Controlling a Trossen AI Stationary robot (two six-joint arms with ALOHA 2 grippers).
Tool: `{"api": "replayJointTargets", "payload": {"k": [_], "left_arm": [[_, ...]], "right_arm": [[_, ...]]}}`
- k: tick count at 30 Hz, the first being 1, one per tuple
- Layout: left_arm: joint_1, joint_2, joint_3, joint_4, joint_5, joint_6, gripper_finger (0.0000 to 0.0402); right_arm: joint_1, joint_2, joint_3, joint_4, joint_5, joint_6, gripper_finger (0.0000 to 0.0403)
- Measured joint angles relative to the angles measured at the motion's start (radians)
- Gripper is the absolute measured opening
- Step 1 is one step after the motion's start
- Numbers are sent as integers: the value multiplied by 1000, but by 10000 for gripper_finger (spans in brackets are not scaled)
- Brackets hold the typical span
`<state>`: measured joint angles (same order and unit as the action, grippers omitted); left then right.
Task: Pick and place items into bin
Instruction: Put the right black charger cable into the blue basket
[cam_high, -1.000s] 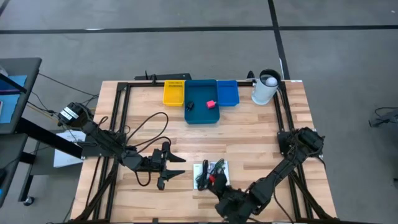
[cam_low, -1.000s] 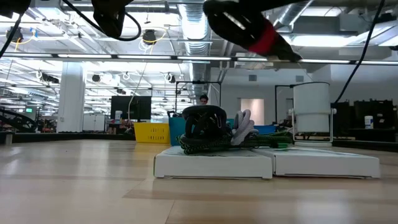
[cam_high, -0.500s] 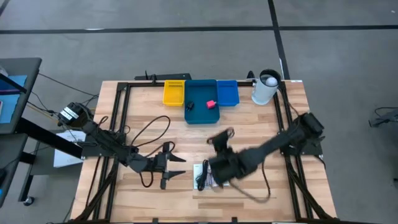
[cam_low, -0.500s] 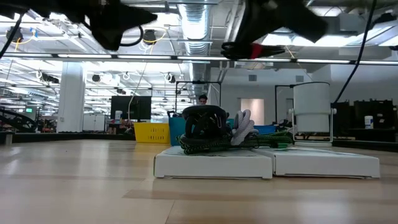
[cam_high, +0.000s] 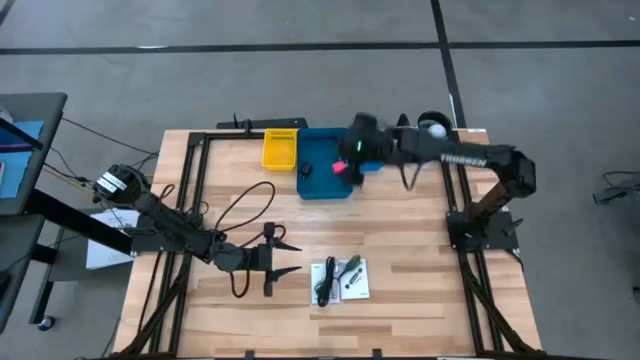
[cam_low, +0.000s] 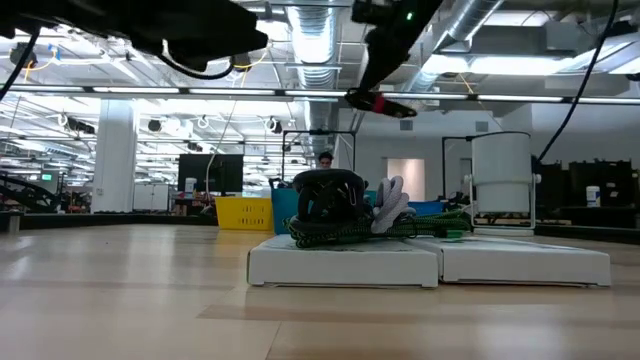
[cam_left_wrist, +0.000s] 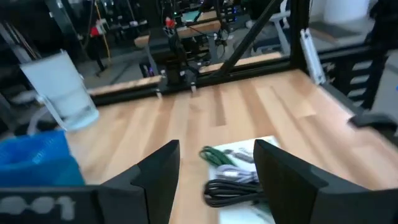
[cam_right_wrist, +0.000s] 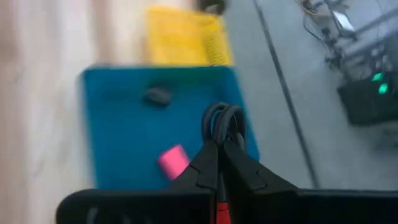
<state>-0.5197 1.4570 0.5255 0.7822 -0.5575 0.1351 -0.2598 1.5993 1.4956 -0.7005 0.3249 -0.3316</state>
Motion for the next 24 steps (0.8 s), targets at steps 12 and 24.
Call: {"api": "replayJointTargets", "payload": {"k": [12,24], "left_arm": [[55,0,0,-4,-110,229,197],[110,0,2,174,-319,593,197]], "right_arm": [[-393,151,-1,189,-280,218,0],[-449,256,-1,147,-298,229,1]]}}
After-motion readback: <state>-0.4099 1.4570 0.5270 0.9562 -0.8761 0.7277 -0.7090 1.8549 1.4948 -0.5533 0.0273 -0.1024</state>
